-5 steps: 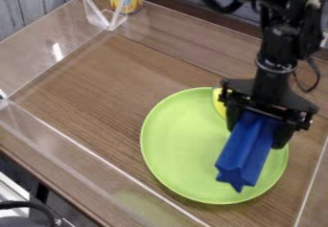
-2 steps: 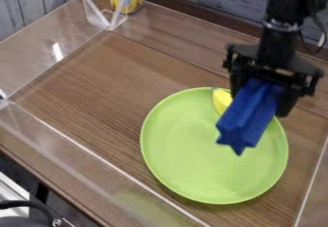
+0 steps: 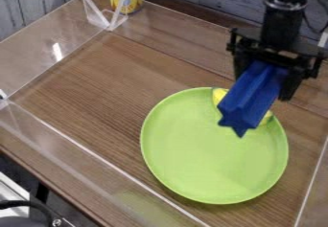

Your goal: Remove the banana from inside the green plate and put it on the table

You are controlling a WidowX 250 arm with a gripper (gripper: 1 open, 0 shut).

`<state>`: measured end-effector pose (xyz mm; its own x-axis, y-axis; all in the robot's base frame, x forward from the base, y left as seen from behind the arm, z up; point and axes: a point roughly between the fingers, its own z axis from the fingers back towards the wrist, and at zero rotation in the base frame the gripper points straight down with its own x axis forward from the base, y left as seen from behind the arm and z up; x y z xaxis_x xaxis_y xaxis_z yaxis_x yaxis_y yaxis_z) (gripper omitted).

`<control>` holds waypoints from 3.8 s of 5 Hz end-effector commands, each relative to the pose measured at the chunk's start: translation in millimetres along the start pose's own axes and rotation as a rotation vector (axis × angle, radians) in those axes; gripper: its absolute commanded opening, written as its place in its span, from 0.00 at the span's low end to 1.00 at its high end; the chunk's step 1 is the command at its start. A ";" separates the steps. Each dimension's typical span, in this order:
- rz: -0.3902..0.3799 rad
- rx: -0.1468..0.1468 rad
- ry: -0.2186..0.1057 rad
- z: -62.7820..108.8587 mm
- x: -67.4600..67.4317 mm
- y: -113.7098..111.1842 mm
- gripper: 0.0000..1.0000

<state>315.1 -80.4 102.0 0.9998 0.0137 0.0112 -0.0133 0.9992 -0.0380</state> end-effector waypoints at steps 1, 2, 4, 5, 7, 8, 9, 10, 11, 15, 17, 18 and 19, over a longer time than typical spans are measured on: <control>-0.033 -0.016 -0.061 25.6 1.5 16.0 0.00; -0.059 -0.015 -0.065 27.4 -5.2 33.0 0.00; 0.060 -0.011 -0.082 16.0 -8.6 23.6 0.00; 0.066 -0.013 -0.084 18.4 -8.8 13.5 0.00; 0.066 -0.013 -0.083 21.9 -10.8 -1.2 0.00; 0.063 -0.012 -0.083 24.5 -10.6 -4.4 0.00; 0.097 -0.010 -0.084 32.9 -5.1 4.0 0.00; 0.114 -0.007 -0.092 50.3 0.3 16.3 0.00; 0.104 -0.008 -0.103 55.8 -2.9 43.7 0.00; 0.216 -0.007 -0.106 13.1 -2.8 75.7 1.00; 0.425 -0.043 -0.132 -19.8 -0.2 39.2 1.00; 0.435 -0.060 -0.135 -31.8 2.3 13.8 1.00; 0.481 -0.074 -0.139 -40.0 5.4 -5.5 1.00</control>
<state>313.6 -84.9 51.4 0.8727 0.4821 0.0769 -0.4725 0.8737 -0.1155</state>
